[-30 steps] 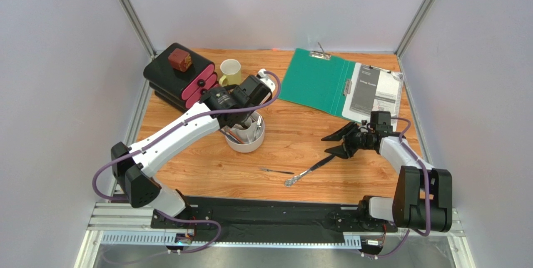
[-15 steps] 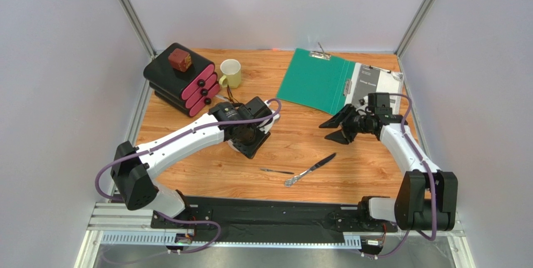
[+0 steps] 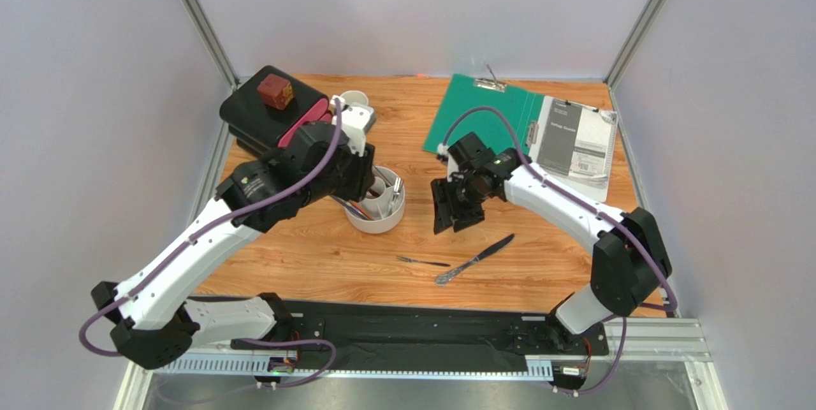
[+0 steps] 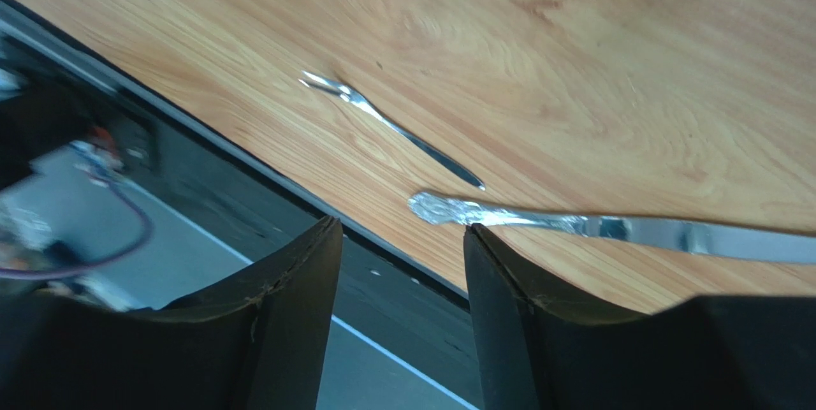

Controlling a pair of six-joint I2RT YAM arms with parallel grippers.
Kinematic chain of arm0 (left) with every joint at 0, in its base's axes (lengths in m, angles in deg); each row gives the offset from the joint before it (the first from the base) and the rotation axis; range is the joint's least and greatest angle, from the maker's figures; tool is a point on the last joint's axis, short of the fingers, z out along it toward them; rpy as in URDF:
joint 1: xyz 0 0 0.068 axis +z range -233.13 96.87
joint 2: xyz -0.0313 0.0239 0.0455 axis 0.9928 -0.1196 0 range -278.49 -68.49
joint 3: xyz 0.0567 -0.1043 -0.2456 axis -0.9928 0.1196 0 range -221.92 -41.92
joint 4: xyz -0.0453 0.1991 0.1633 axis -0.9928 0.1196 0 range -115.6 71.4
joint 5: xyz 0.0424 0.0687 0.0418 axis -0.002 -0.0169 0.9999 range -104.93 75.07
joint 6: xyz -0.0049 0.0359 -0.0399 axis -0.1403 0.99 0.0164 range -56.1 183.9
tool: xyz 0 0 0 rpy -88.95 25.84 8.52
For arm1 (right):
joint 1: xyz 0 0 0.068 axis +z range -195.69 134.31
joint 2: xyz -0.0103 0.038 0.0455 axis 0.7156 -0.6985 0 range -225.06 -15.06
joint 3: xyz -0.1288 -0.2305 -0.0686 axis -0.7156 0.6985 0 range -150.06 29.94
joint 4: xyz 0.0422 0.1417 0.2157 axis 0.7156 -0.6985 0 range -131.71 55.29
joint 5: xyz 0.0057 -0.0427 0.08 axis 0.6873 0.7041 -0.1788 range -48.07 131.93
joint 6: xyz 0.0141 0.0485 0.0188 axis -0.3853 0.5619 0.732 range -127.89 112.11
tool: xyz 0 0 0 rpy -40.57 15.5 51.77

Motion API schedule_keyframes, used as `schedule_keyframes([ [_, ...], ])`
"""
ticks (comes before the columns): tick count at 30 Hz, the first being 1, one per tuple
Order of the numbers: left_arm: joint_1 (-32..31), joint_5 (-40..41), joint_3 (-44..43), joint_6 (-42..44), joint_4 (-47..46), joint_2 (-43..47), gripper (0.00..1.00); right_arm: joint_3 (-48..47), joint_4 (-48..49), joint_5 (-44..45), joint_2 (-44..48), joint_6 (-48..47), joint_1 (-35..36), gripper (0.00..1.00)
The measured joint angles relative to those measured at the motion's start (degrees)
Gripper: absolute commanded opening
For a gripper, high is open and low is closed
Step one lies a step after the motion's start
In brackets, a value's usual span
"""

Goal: Sort the eating utensils into containers
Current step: Place the spoon in the storage box, then pick up the fork at the center of the board.

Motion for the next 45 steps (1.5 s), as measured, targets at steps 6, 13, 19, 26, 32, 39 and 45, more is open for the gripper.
schedule_keyframes([
  [6,4.70,4.17,5.66,-0.26,-0.04,5.46,0.43,0.28,-4.48,11.13,-3.65,-7.69,12.48,0.57],
  [13,7.69,4.87,9.77,-0.02,0.87,8.83,0.41,1.11,-1.97,19.10,-9.60,-14.03,22.18,0.57],
  [19,7.72,4.92,10.62,0.17,1.33,10.14,0.41,4.00,3.93,23.50,-9.33,-18.32,22.47,0.57],
  [26,7.78,5.42,11.54,1.33,2.69,13.18,0.41,3.26,8.20,20.81,-10.36,-21.31,22.77,0.57],
  [32,7.87,5.62,12.63,1.36,3.30,14.80,0.41,2.84,11.26,16.46,-12.48,-21.92,24.02,0.56],
  [39,7.87,5.57,13.38,0.55,4.90,16.48,0.41,3.65,13.22,14.71,-15.17,-23.17,24.13,0.53],
  [45,7.87,5.57,13.86,-0.66,5.66,18.21,0.41,3.69,13.33,13.22,-15.17,-23.34,22.91,0.41],
])
